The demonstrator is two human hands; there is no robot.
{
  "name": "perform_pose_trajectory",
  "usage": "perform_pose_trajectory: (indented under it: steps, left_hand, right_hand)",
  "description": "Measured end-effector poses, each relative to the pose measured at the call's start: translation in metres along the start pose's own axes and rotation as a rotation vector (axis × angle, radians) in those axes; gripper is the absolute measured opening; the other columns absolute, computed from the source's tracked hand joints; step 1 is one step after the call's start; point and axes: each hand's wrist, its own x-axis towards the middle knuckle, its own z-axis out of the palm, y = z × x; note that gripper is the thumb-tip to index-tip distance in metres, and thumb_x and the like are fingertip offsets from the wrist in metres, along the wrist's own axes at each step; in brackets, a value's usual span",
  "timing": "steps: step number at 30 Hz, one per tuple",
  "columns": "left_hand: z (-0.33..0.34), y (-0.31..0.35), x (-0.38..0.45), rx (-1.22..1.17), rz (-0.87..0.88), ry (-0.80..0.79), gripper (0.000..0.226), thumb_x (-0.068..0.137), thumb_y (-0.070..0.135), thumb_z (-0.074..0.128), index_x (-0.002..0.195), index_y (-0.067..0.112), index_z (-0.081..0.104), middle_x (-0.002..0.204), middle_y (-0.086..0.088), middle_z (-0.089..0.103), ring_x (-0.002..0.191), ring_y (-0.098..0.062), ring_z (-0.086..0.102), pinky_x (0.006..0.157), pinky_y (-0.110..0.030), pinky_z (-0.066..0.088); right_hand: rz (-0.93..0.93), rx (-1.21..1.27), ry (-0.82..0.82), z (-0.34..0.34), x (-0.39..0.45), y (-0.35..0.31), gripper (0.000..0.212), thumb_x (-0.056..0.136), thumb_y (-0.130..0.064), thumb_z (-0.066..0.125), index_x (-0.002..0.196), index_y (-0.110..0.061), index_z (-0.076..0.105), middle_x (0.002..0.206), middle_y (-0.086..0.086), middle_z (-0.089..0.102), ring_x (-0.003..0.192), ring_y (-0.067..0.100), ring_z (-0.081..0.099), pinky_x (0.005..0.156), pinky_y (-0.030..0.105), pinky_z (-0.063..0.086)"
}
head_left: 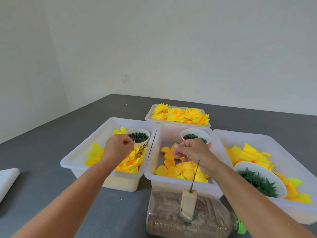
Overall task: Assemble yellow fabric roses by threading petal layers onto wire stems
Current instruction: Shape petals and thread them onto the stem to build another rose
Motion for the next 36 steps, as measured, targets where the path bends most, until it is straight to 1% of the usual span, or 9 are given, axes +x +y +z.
perform_pose_trajectory:
  steps: [3, 7, 11, 20, 24, 28, 31, 34, 36]
  left_hand:
    - [-0.004, -0.009, 0.007, 0.259, 0.018, -0.038, 0.006, 0.082, 0.014, 0.066, 0.085, 0.010, 0.069, 0.085, -0.005, 0.068, 0.081, -0.020, 0.059, 0.071, -0.029, 0.046]
    - [-0.009, -0.021, 0.019, 0.587, -0.035, -0.249, 0.040, 0.076, 0.022, 0.074, 0.114, 0.017, 0.062, 0.112, 0.000, 0.059, 0.102, -0.018, 0.054, 0.072, -0.026, 0.042]
    - [-0.016, -0.036, 0.031, 0.731, -0.049, -0.339, 0.052, 0.075, 0.019, 0.074, 0.123, 0.018, 0.055, 0.123, -0.001, 0.055, 0.111, -0.019, 0.052, 0.074, -0.025, 0.042]
    - [-0.016, -0.054, 0.051, 0.609, 0.004, -0.357, 0.049, 0.070, 0.031, 0.079, 0.113, 0.019, 0.062, 0.110, 0.001, 0.059, 0.092, -0.013, 0.052, 0.078, -0.028, 0.047]
    - [0.004, -0.051, 0.056, 0.767, 0.057, -0.435, 0.046, 0.075, 0.035, 0.075, 0.115, 0.018, 0.062, 0.111, 0.001, 0.059, 0.097, -0.016, 0.054, 0.071, -0.026, 0.043]
    - [0.009, -0.049, 0.059, 0.788, 0.054, -0.458, 0.035, 0.078, 0.032, 0.073, 0.103, 0.008, 0.067, 0.099, -0.005, 0.061, 0.094, -0.022, 0.057, 0.075, -0.031, 0.048]
    - [0.001, -0.055, 0.058, 0.709, 0.074, -0.412, 0.019, 0.082, 0.022, 0.067, 0.082, 0.003, 0.067, 0.070, -0.001, 0.053, 0.077, -0.021, 0.052, 0.062, -0.026, 0.039]
    - [-0.007, -0.061, 0.055, 0.590, 0.096, -0.319, 0.019, 0.077, 0.025, 0.074, 0.091, 0.013, 0.071, 0.085, 0.006, 0.055, 0.084, -0.015, 0.053, 0.069, -0.025, 0.042]
    - [-0.012, -0.062, 0.052, 0.460, 0.103, -0.260, 0.023, 0.069, 0.029, 0.081, 0.088, 0.019, 0.071, 0.083, 0.013, 0.053, 0.078, -0.008, 0.051, 0.064, -0.019, 0.041]
  right_hand:
    - [0.005, -0.014, -0.009, 0.002, 0.002, -0.003, 0.025, 0.090, -0.026, 0.061, 0.075, -0.007, 0.069, 0.070, -0.003, 0.071, 0.066, 0.005, 0.066, 0.063, 0.021, 0.051]
    - [-0.015, -0.022, -0.028, 0.008, 0.015, -0.009, 0.026, 0.091, -0.026, 0.060, 0.081, -0.003, 0.070, 0.075, 0.001, 0.072, 0.067, 0.006, 0.067, 0.062, 0.019, 0.052]
    - [-0.051, -0.006, -0.079, 0.018, 0.036, -0.017, 0.024, 0.091, -0.025, 0.060, 0.082, -0.005, 0.071, 0.077, 0.001, 0.073, 0.069, 0.006, 0.068, 0.061, 0.018, 0.053]
    - [-0.115, 0.046, -0.266, 0.053, 0.080, -0.033, 0.021, 0.090, -0.025, 0.061, 0.079, -0.010, 0.070, 0.083, 0.002, 0.074, 0.077, 0.009, 0.069, 0.072, 0.023, 0.052]
    - [-0.117, 0.070, -0.301, 0.067, 0.088, -0.032, 0.021, 0.091, -0.023, 0.060, 0.083, -0.007, 0.070, 0.087, 0.007, 0.073, 0.080, 0.011, 0.068, 0.072, 0.021, 0.052]
    - [-0.107, 0.110, -0.292, 0.077, 0.087, -0.016, 0.022, 0.091, -0.023, 0.060, 0.085, -0.004, 0.071, 0.085, 0.010, 0.073, 0.079, 0.012, 0.067, 0.075, 0.023, 0.051]
    - [-0.120, 0.169, -0.246, 0.077, 0.086, -0.009, 0.023, 0.091, -0.020, 0.060, 0.087, -0.001, 0.071, 0.085, 0.014, 0.072, 0.077, 0.012, 0.067, 0.076, 0.023, 0.051]
    - [-0.151, 0.145, -0.252, 0.078, 0.086, -0.005, 0.022, 0.090, -0.017, 0.060, 0.088, 0.002, 0.070, 0.085, 0.012, 0.072, 0.077, 0.010, 0.067, 0.073, 0.017, 0.052]
    - [-0.164, 0.119, -0.266, 0.079, 0.085, -0.005, 0.020, 0.090, -0.015, 0.061, 0.088, 0.003, 0.070, 0.084, 0.010, 0.072, 0.077, 0.010, 0.067, 0.071, 0.014, 0.052]
